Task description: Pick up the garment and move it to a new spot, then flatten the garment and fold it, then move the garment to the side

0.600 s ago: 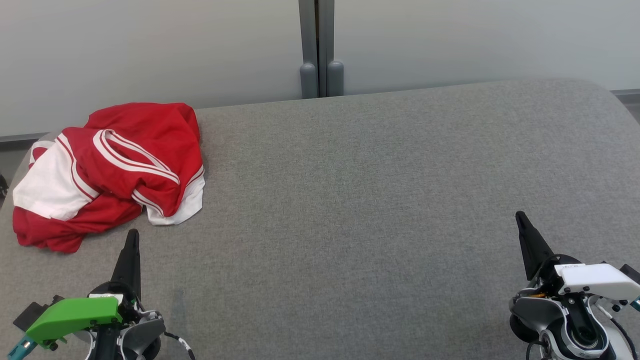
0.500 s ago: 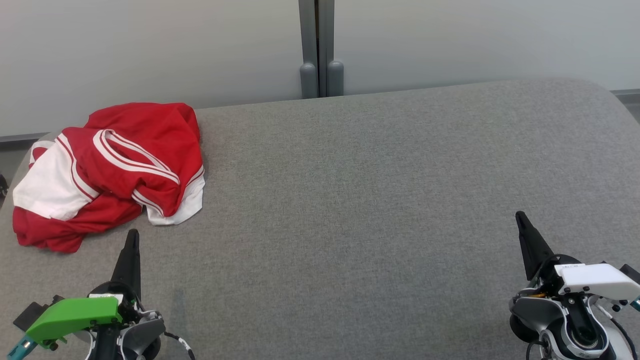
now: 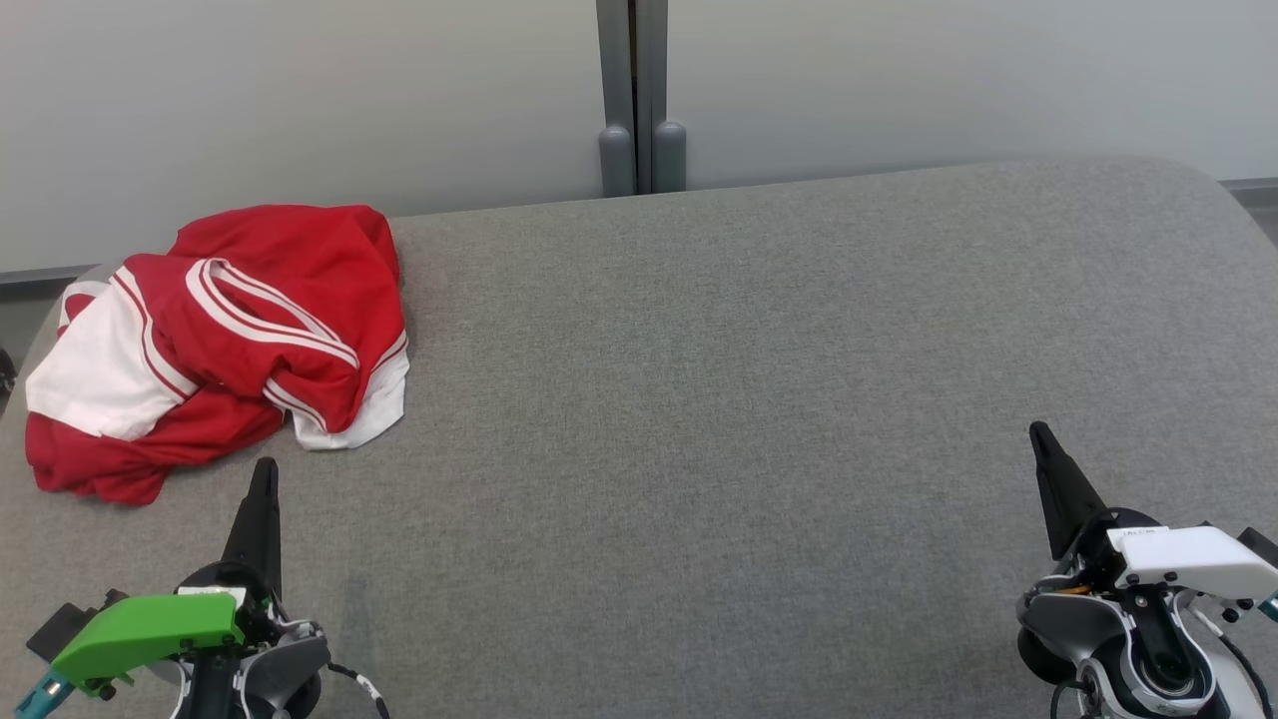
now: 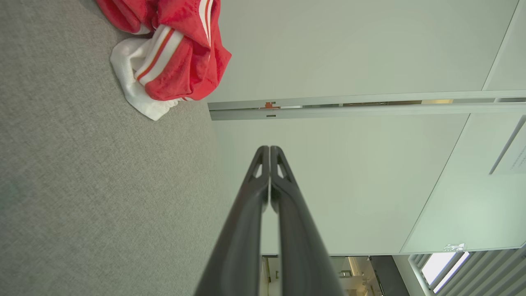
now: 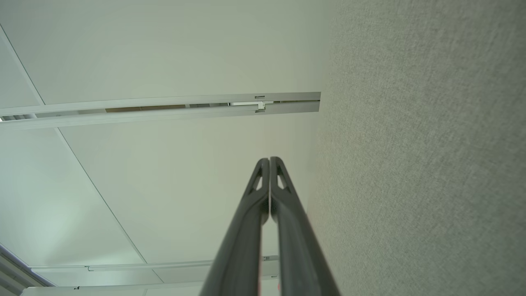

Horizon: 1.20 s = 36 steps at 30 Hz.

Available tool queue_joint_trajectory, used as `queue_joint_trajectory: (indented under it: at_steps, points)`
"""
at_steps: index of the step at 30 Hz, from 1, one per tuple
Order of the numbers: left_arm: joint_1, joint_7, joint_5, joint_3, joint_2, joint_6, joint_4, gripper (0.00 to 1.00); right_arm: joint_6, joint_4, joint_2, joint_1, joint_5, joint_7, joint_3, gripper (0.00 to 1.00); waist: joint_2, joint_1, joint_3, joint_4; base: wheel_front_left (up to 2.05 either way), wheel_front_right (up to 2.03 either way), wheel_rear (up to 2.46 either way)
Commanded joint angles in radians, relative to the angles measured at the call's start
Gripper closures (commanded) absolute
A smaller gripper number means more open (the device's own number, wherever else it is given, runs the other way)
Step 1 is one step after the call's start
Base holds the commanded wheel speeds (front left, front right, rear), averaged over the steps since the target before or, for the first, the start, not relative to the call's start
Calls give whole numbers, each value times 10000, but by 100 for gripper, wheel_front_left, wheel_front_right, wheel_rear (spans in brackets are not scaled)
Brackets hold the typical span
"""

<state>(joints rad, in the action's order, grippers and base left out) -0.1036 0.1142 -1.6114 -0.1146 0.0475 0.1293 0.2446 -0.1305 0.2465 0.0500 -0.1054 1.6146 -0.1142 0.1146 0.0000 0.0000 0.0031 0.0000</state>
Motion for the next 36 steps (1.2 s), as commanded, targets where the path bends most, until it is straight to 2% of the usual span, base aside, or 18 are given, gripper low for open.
queue_joint_trajectory:
  at_steps: [1,36]
  points:
    - [-120,21,-29,-4,59,54,8,100,-4,-47,10,-61,-39,-18,-2,100,0,0,0,0,0,0,0]
    - [-120,21,-29,-4,60,54,8,100,-4,-47,10,-61,-39,-18,-2,100,0,0,0,0,0,0,0]
